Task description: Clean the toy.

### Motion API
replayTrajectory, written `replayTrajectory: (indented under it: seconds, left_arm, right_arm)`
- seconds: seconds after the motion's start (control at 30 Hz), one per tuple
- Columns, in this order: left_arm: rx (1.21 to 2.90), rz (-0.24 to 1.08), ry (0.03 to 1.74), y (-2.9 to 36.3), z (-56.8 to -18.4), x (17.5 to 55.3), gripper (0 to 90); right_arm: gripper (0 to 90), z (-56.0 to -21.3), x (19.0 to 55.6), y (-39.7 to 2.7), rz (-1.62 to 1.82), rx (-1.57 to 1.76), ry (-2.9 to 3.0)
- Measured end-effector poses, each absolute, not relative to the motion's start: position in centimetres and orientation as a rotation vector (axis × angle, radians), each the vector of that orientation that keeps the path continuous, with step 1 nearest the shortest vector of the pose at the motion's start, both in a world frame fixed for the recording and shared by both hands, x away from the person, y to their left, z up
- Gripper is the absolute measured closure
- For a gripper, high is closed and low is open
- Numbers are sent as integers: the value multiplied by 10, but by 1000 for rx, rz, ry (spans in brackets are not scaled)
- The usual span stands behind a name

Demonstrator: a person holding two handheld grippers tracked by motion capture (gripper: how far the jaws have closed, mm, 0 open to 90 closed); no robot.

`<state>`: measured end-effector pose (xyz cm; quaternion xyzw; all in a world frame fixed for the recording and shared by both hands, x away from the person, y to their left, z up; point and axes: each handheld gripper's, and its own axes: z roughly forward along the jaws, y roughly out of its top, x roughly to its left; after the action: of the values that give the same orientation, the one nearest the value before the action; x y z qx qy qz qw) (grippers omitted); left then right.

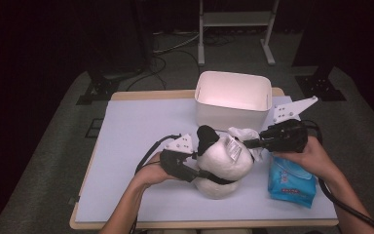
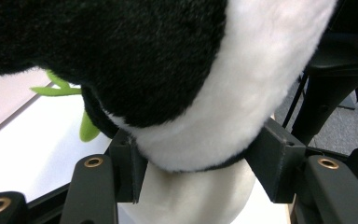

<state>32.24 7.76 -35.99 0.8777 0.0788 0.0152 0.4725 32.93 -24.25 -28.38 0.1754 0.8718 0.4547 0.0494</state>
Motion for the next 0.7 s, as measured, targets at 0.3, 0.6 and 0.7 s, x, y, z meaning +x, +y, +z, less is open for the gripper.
replayTrajectory:
  seconds: [0.3,0.6,0.7]
  left_arm:
    - [2151,28,188,75,-359,320,433]
    - [2166,29,197,73,-358,319,427]
    - [2169,33,195,72,-357,319,427]
  right_arm:
    - [803,-280,330,-234,1367,517,2674]
    - [801,-269,326,-210,1364,418,2703]
    - [801,-265,327,-204,1357,393,2713]
